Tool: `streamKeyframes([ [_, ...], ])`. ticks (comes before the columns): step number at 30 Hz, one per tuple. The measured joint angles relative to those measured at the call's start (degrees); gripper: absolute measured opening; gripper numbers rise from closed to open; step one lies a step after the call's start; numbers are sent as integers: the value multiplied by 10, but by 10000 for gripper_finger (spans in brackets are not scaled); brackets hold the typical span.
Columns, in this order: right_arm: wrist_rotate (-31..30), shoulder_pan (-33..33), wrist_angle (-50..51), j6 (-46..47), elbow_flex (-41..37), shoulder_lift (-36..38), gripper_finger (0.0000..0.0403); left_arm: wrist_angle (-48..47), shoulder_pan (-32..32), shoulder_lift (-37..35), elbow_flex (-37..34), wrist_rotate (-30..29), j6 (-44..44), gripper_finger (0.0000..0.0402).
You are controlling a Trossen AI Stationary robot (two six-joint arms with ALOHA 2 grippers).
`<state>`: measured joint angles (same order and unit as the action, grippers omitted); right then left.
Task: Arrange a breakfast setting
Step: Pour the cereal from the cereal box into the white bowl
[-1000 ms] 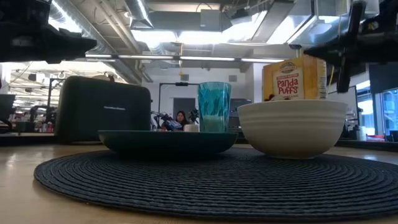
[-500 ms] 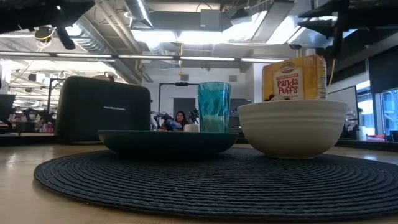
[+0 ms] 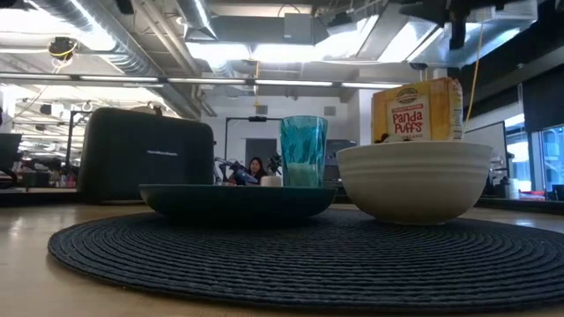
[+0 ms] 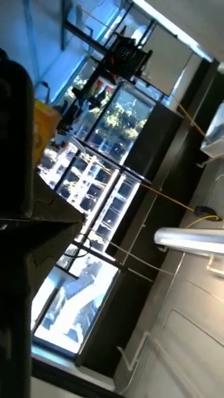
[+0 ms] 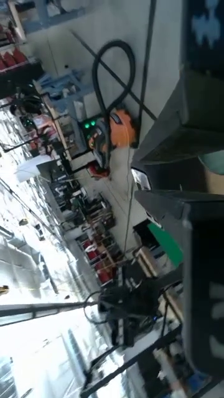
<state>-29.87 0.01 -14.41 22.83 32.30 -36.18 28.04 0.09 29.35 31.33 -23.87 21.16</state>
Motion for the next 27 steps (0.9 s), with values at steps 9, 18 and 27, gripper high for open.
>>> streamKeyframes([
  [9,-57,0,296,-50,181,-41,105,-30,0,55,50,-38,-64,0],
  [18,-180,2,579,-36,349,-122,253,-77,0,140,64,-53,-14,64],
  [27,-34,160,763,9,457,-196,352,-105,34,190,64,15,61,137],
])
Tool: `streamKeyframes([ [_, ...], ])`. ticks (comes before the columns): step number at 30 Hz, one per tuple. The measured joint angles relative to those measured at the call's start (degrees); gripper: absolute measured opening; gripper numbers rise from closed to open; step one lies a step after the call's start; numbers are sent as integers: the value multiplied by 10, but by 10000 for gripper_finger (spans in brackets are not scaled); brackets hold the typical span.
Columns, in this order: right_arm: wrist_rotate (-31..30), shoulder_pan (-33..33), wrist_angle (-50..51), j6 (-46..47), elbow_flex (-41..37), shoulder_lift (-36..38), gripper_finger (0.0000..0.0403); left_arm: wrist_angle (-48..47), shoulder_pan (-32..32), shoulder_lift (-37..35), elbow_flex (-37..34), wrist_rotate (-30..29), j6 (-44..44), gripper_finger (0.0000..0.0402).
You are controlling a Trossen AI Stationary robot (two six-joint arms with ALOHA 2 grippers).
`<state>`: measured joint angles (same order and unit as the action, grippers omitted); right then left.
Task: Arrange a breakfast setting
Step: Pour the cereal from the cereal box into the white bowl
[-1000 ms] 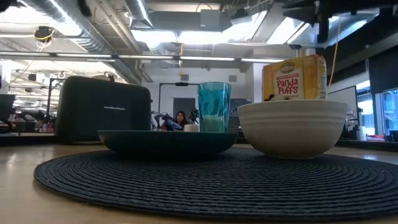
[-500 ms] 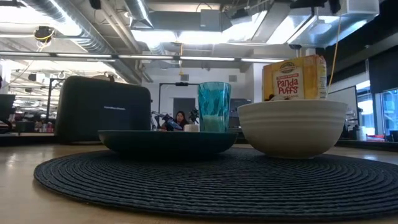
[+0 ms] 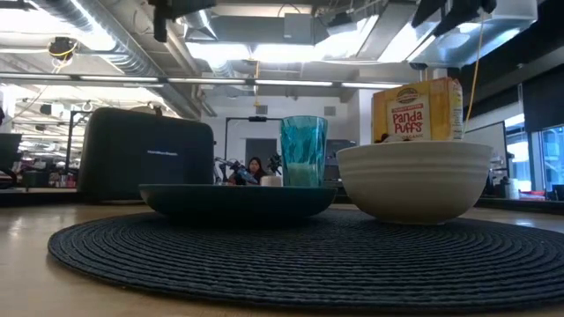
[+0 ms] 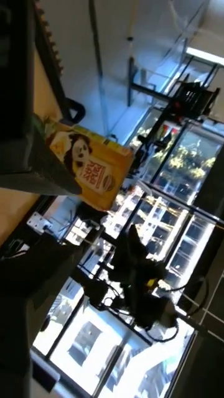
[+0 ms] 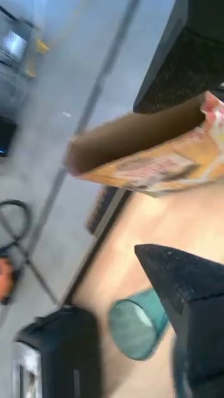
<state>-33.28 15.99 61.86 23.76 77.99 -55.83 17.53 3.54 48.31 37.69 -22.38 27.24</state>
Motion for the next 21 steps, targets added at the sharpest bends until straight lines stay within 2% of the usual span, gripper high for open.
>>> streamKeyframes([
  [4,95,78,16,-7,18,-26,377,-2,18,13,2,42,26,153],
  [9,123,125,16,-62,44,-44,390,-93,26,33,66,69,2,164],
  [15,168,183,45,-91,65,-64,390,-216,26,75,160,62,-94,179],
  [21,240,259,92,-134,58,-84,390,-212,26,104,185,24,-249,184],
])
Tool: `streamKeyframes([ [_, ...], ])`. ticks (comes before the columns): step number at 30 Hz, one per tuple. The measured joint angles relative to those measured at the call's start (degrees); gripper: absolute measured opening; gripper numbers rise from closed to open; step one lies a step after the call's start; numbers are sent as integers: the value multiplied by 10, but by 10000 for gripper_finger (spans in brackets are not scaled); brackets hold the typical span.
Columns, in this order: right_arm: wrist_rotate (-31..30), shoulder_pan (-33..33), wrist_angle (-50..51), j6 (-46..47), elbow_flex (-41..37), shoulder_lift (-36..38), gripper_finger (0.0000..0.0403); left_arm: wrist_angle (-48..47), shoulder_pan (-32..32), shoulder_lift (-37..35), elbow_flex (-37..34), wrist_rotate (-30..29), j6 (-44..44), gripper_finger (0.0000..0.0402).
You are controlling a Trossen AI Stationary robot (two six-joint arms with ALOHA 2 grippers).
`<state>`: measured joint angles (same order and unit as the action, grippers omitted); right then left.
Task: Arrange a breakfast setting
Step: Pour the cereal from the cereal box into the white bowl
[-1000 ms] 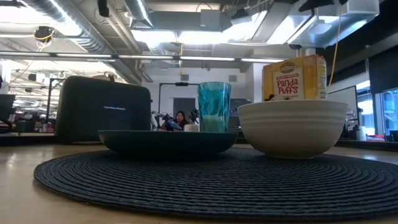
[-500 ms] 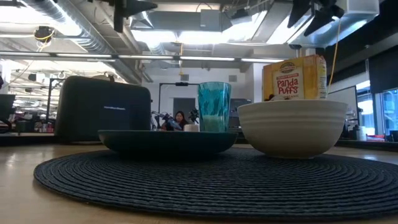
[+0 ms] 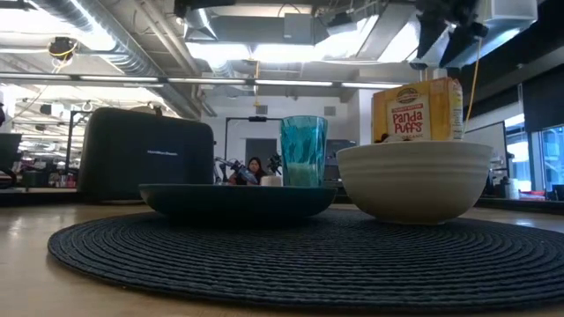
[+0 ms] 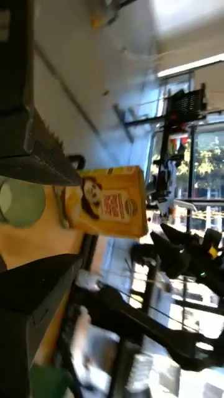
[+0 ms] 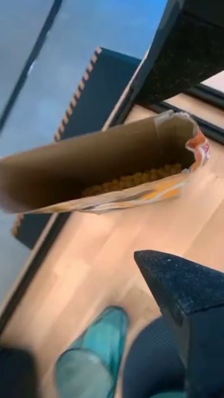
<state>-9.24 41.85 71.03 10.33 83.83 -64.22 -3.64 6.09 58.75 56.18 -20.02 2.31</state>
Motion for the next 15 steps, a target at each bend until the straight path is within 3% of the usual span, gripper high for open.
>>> streamKeyframes([
  [11,74,118,-10,-89,-25,-52,390,0,-2,17,0,0,1,184],
  [15,143,130,-3,-107,-26,-75,390,-22,-2,17,0,0,2,184],
])
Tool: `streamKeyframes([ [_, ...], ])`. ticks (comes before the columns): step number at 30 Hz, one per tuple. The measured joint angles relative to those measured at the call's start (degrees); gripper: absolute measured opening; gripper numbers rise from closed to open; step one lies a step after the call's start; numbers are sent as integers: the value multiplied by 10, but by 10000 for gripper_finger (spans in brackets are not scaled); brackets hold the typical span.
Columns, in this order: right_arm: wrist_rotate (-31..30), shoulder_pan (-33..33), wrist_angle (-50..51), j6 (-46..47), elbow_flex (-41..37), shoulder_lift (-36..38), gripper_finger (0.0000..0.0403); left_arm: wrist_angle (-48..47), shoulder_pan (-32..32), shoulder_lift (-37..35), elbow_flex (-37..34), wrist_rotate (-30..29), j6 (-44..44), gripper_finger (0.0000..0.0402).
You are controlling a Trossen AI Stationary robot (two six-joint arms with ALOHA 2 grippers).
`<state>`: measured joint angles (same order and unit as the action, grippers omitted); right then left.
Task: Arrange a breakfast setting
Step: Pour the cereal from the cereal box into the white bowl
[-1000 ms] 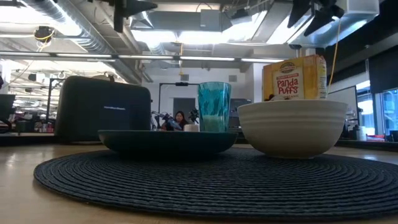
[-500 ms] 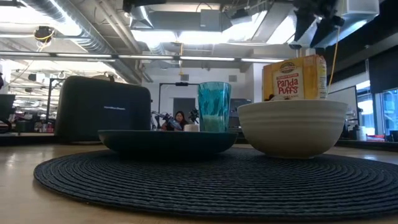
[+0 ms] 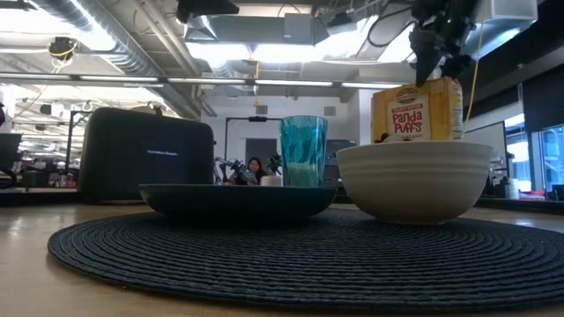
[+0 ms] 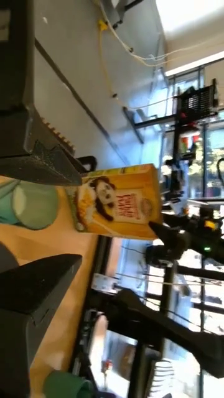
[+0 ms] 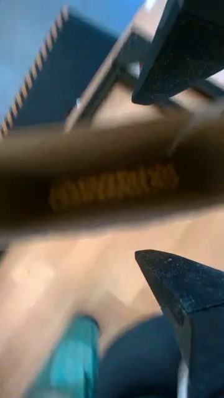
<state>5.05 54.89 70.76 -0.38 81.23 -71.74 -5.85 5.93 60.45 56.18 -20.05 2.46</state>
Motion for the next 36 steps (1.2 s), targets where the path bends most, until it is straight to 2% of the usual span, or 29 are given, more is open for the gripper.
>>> streamKeyframes([
  [2,20,-1,0,-7,0,-10,390,-17,0,0,0,0,3,184],
  [4,11,-1,-1,-15,0,-20,383,-30,0,0,0,0,4,184],
  [8,-16,-1,-7,-17,0,-47,331,-45,1,5,0,-2,4,184],
  [11,-37,-1,-7,-17,0,-67,256,-51,1,10,0,-2,-1,184],
  [17,-36,-1,-7,-45,0,-96,48,-47,1,42,0,-3,-39,184],
  [18,-28,-1,-8,-47,0,-98,24,-51,1,47,0,-2,-35,184],
  [22,-22,-1,-7,-51,0,-88,11,-50,1,69,0,11,5,184],
  [27,-1,-2,-4,-67,18,-26,2,-38,2,77,0,19,15,184],
  [31,62,-2,-7,-77,55,31,1,5,18,77,0,19,14,184],
  [36,181,-2,-9,-79,96,93,0,108,52,80,0,90,-14,184],
])
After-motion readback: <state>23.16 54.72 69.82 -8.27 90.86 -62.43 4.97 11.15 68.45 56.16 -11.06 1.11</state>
